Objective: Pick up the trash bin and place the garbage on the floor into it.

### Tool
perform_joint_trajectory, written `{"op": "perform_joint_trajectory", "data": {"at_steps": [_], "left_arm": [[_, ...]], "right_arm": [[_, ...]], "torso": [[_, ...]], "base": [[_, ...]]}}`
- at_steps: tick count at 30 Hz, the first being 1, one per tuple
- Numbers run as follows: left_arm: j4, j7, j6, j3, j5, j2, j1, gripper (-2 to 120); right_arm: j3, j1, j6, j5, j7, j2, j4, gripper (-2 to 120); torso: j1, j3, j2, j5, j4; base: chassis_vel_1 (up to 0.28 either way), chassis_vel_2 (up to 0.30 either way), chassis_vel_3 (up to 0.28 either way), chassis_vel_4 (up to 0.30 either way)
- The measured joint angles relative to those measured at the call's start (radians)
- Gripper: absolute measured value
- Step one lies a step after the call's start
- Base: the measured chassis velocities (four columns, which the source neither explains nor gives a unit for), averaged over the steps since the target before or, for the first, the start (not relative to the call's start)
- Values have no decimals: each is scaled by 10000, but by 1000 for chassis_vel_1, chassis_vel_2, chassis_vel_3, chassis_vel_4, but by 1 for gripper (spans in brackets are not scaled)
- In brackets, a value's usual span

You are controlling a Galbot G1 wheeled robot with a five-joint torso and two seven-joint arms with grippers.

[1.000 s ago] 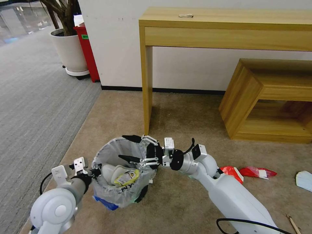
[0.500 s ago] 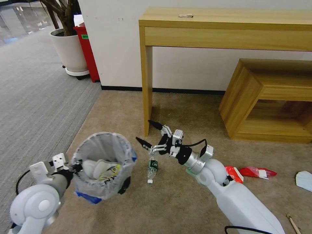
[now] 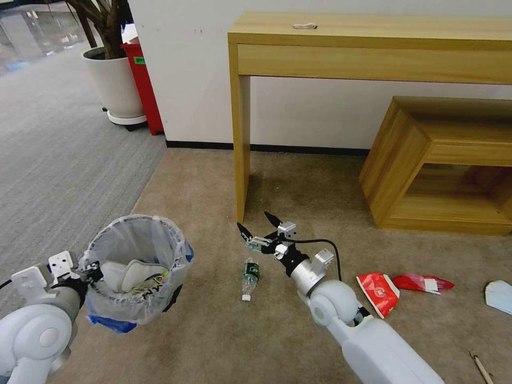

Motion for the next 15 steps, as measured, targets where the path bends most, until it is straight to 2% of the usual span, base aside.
{"op": "perform_joint_trajectory", "data": {"at_steps": [2, 3, 6, 7, 10, 15], "left_arm": [[-60, -1, 0, -109, -103, -19, 11, 0], [-60, -1, 0, -109, -103, -19, 11, 0], [-138, -3, 0, -184, -187, -44, 61, 0], [-138, -3, 0, -184, -187, -44, 61, 0], [-212, -1, 0, -266, -295, -82, 86, 0], [-237, 1, 0, -392, -432, -88, 91, 0]], "right_arm": [[-275, 105, -664, -26, 837, 295, -288, 100], [-275, 105, -664, -26, 837, 295, -288, 100], [-861, 328, -1920, 73, 2146, 721, -679, 100], [-861, 328, -1920, 73, 2146, 721, -679, 100], [-1393, 593, -2933, 106, 3230, 1118, -1165, 100], [-1708, 856, -3289, 134, 3764, 1458, -1813, 100]], "torso": [[0, 0, 0, 0, 0], [0, 0, 0, 0, 0], [0, 0, 0, 0, 2], [0, 0, 0, 0, 2], [0, 0, 0, 0, 1], [0, 1, 0, -1, 1]], "base": [[0, 0, 0, 0], [0, 0, 0, 0], [0, 0, 0, 0], [0, 0, 0, 0], [0, 0, 0, 0], [0, 0, 0, 0]]}}
